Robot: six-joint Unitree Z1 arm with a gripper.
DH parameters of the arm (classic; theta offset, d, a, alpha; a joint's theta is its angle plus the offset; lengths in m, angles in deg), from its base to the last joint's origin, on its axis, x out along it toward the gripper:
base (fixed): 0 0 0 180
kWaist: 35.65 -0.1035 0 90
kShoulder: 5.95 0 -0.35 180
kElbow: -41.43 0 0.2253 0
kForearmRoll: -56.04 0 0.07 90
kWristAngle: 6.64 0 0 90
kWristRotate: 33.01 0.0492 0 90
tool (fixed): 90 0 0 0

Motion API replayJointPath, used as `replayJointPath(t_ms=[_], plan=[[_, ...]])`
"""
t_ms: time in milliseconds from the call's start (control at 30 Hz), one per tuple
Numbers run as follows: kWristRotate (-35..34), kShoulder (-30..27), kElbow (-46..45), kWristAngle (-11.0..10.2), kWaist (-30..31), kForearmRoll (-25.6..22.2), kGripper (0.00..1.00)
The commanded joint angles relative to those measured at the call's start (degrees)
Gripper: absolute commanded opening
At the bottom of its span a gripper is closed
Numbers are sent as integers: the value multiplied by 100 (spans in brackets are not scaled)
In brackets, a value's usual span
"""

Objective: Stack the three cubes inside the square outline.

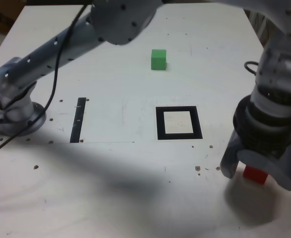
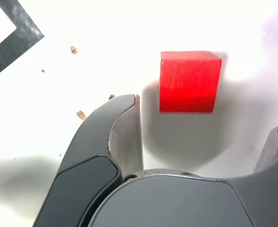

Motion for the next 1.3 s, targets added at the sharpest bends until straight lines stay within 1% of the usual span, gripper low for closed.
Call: replayJointPath(t_ms=[0,200,300,400,567,733,833,1033,1100,1200,1267], plan=[[21,122,17,-45,-33,-55,90],[35,226,-12,-77,-98,-58,84],[69,262,-4,-72,-127,-51,79],[124,289,51,-101,-142,-31,71],[180,341,171,-212,-144,31,61],[196,389,271,-395,-145,93,51],[188,395,308,-468,-145,103,44],[142,405,336,-514,-147,131,31],[137,409,334,-528,-147,155,24],[136,411,328,-501,-148,172,18],[136,410,331,-455,-148,172,15]])
